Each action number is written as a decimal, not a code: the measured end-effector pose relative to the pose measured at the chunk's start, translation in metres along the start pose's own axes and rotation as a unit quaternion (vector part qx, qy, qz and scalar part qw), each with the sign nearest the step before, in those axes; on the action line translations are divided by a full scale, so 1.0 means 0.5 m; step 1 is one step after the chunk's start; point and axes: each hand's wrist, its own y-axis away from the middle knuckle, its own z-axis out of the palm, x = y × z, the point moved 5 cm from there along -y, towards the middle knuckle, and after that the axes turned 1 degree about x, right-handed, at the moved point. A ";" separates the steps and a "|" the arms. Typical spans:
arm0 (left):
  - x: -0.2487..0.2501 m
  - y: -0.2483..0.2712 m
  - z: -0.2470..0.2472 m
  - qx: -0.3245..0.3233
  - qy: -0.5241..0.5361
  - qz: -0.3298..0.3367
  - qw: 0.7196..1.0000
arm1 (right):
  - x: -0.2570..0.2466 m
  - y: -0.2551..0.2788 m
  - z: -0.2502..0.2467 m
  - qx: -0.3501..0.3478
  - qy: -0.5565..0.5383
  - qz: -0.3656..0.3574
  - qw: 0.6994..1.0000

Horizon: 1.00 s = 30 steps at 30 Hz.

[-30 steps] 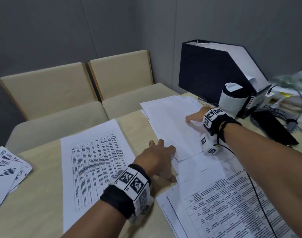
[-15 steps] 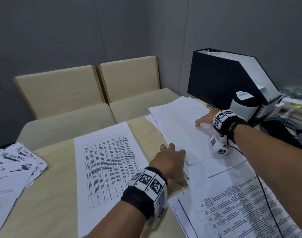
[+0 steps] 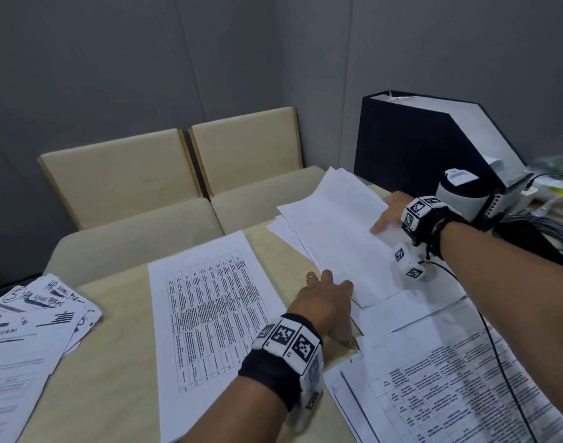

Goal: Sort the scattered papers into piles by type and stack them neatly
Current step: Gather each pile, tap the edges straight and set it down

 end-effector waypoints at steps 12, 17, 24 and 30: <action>-0.086 0.058 -0.026 0.093 0.215 0.007 0.972 | -0.174 0.264 -0.201 0.127 -0.297 -0.282 0.903; -0.163 0.236 -0.150 0.307 0.453 0.049 0.835 | -0.223 0.495 -0.226 0.134 -0.406 -0.356 0.831; -0.222 0.585 -0.176 0.524 0.520 0.090 0.668 | -0.249 0.704 -0.036 0.109 -0.520 -0.364 0.765; -0.283 0.753 -0.017 0.607 0.481 0.017 0.633 | -0.309 0.836 0.138 0.095 -0.488 -0.365 0.787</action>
